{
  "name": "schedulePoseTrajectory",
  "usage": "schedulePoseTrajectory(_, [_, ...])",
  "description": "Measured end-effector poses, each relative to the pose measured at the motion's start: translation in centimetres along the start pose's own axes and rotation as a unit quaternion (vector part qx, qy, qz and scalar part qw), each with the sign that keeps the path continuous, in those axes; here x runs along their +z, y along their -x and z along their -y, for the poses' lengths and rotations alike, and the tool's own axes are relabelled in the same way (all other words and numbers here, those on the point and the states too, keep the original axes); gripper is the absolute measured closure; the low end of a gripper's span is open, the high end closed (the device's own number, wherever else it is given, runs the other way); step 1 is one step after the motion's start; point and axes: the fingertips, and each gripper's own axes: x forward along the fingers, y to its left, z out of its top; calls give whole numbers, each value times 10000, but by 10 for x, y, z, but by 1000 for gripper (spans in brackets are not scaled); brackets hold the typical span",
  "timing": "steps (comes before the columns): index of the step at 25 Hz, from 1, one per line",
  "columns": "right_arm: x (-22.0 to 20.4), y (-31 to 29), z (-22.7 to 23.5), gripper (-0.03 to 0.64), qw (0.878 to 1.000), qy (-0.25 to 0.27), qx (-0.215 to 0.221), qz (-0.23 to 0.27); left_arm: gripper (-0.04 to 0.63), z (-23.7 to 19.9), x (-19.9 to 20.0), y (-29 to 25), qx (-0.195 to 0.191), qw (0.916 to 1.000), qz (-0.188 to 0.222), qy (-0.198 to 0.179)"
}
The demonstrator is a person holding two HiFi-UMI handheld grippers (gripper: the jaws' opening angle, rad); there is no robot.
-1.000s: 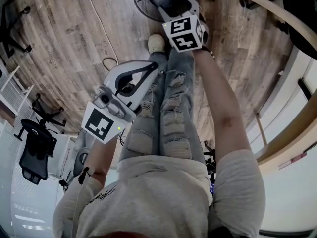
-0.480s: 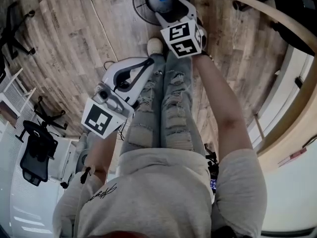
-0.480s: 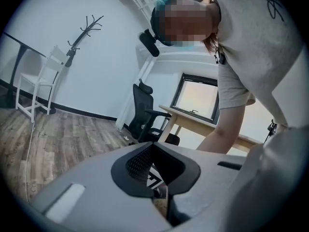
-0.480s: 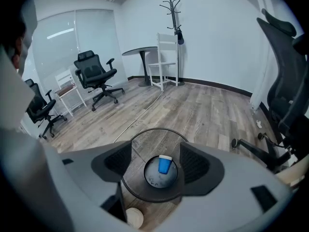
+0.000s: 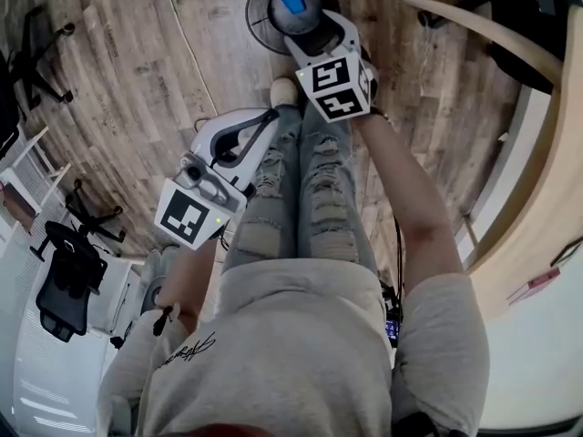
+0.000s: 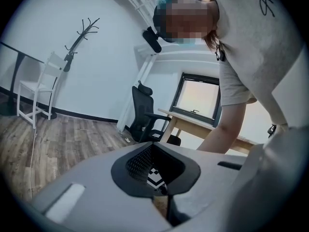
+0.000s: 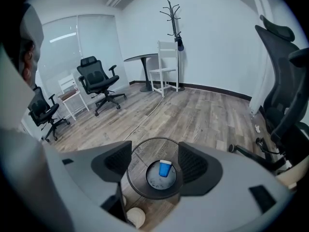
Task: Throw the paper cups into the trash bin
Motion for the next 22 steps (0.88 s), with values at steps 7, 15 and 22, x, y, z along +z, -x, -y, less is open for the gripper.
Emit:
schedulePoseTrajectory(7, [16, 22, -2, 324, 9999, 110, 71, 8, 592, 2, 22, -1, 93, 9999, 46, -101])
schedulePoseTrajectory(15, [29, 52, 0, 324, 9998, 109, 115, 150, 592, 14, 30, -1, 188, 9997, 35, -175])
schedulePoseTrajectory(22, [44, 81, -3, 325, 9996, 132, 82, 238, 592, 22, 45, 2, 216, 9995, -28, -233])
